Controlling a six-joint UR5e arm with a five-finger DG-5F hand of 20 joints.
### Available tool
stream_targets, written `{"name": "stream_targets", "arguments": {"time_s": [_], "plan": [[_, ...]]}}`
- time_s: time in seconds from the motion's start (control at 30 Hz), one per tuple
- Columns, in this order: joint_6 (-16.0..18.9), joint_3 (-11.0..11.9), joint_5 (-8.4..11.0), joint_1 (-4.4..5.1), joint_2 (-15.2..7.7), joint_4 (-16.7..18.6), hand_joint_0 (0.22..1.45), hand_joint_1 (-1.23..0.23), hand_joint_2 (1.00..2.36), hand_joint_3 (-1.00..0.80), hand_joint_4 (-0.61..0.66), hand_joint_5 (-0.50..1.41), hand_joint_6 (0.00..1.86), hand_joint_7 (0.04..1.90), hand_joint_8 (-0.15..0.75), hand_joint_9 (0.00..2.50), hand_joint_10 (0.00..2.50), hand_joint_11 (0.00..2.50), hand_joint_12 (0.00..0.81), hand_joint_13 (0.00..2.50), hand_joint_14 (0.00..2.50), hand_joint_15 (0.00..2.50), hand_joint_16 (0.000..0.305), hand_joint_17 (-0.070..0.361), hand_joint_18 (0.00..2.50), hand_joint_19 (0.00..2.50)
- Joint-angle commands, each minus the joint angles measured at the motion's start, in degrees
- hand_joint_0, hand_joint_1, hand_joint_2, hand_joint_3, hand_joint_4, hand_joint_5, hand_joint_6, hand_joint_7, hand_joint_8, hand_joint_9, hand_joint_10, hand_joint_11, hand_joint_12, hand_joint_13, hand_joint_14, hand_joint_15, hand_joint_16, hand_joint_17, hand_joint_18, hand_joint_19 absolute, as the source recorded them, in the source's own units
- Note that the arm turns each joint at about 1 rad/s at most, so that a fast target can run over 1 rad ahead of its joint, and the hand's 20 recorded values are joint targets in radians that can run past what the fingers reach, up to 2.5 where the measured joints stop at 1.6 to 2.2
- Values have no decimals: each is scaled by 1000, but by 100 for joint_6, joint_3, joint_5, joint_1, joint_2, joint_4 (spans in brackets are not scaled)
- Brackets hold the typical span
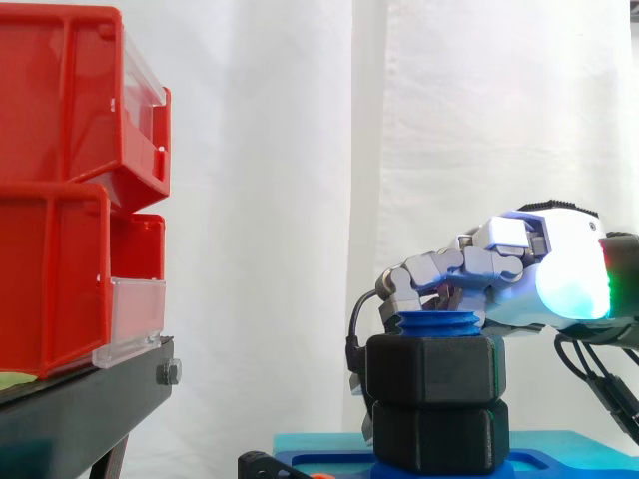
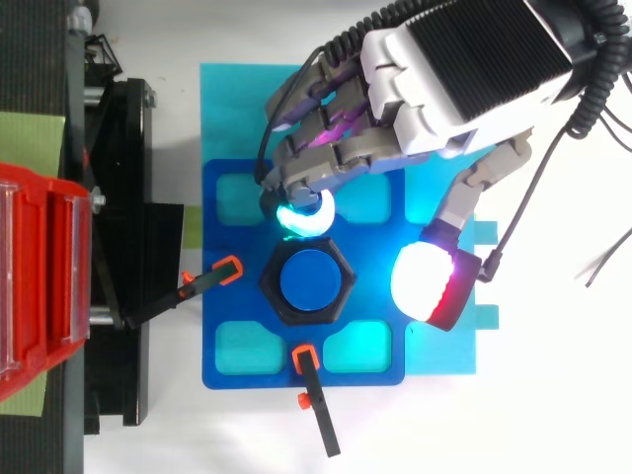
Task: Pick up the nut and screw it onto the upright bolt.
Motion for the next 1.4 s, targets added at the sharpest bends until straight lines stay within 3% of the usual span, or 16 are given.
{"name": "stream_targets", "arguments": {"time_s": [0.0, 0.07, 0.1, 0.3, 0.57, 1.17, 1.37], "plan": [[0, 62, -55, -23, -1, -1, 468, -196, 1000, -500, 144, 68, 567, 1415, 297, 1384, 0, 0, 295, 895, 0, 0, 38, 86, 727, 295], [0, 124, -90, -31, -1, -18, 465, -193, 1000, -500, 173, 66, 504, 1539, 311, 1370, 0, 0, 308, 883, 1, 0, 39, 88, 721, 282], [9, 150, -108, -40, -1, -18, 465, -191, 1000, -500, 185, 57, 501, 1515, 315, 1349, 0, 0, 315, 869, 0, 0, 40, 90, 696, 276], [9, 387, -275, -49, 8, -62, 456, -181, 1000, -500, 323, -55, 505, 993, 331, 1181, 0, 0, 349, 763, 0, 0, 45, 101, 584, 261], [18, 414, -293, -49, -1, -9, 452, -190, 1000, -500, 263, -112, 502, 713, 317, 1078, 0, 0, 357, 734, 0, 0, 46, 103, 556, 258], [0, 405, -266, 39, -9, 87, 447, -211, 1000, -500, 266, -123, 502, 666, 312, 1006, 0, 0, 360, 696, 0, 0, 47, 106, 525, 251], [0, 273, -205, 65, -9, 263, 447, -212, 1000, -500, 270, -118, 502, 694, 314, 1007, 0, 0, 362, 699, 0, 0, 47, 107, 529, 258]]}}
